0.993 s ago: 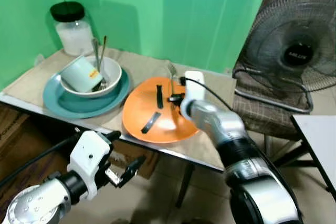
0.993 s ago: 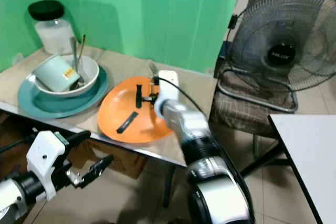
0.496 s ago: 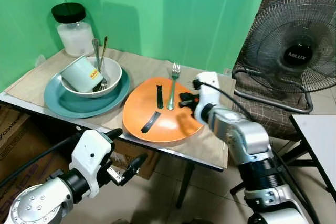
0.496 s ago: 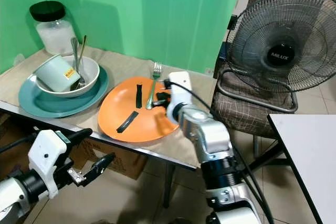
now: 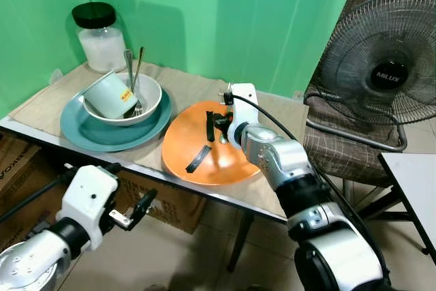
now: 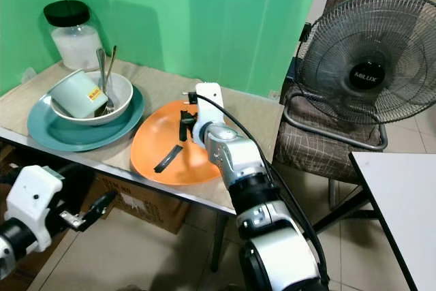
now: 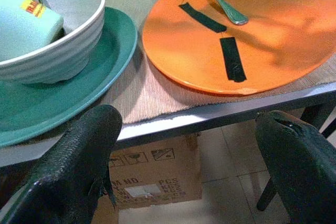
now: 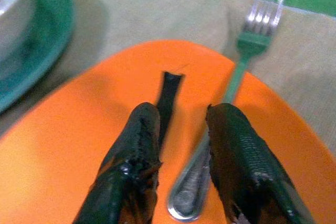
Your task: Setting the table
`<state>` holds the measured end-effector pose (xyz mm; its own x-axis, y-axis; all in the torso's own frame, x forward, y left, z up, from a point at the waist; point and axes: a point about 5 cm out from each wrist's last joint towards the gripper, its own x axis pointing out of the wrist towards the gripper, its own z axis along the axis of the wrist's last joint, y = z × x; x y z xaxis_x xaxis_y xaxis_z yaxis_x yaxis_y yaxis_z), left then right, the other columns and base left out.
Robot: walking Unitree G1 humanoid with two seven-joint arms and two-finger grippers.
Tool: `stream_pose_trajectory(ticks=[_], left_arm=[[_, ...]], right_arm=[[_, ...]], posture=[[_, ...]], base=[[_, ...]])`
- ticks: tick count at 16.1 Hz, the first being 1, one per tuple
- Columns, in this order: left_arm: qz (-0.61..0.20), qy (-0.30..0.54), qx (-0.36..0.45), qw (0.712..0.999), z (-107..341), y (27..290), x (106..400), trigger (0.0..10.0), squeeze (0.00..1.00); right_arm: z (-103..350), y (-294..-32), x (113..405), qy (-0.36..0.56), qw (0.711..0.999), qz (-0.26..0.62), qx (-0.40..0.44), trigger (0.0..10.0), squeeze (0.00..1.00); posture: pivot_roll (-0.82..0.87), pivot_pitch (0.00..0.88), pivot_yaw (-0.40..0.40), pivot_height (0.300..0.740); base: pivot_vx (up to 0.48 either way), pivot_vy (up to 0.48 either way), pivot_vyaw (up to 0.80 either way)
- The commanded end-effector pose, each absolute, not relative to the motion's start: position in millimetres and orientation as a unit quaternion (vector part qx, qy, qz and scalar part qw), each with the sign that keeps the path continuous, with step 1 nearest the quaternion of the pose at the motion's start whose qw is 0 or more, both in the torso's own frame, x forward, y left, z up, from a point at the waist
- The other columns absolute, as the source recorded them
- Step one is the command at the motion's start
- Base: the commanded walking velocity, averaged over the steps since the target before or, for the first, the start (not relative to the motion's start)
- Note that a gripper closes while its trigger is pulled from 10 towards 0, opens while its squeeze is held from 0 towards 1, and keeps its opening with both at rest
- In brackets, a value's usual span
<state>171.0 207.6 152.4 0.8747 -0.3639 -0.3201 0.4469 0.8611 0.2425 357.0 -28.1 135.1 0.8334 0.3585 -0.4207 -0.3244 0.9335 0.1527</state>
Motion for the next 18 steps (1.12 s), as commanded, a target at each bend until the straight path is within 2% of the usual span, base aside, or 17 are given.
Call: stream_pose_trajectory(ticks=[1,4,18], left_arm=[[-0.219,0.122,0.161,0.954,157.7,207.1,170.1,10.0,0.00],[-0.256,0.119,0.159,0.946,163.9,204.5,166.5,10.0,0.00],[-0.256,0.119,0.159,0.946,163.9,204.5,166.5,10.0,0.00]], right_arm=[[143.3,-19.4,360.2,0.214,0.960,0.178,0.039,10.0,1.00],[139.9,-11.9,367.9,0.223,0.961,0.156,0.040,10.0,1.00],[139.9,-11.9,367.9,0.223,0.961,0.156,0.040,10.0,1.00]], posture=[[0.05,0.063,-0.051,0.740],[0.04,0.094,-0.037,0.740],[0.04,0.094,-0.037,0.740]], base=[[0.000,0.000,0.00],[0.000,0.000,0.00],[0.000,0.000,0.00]])
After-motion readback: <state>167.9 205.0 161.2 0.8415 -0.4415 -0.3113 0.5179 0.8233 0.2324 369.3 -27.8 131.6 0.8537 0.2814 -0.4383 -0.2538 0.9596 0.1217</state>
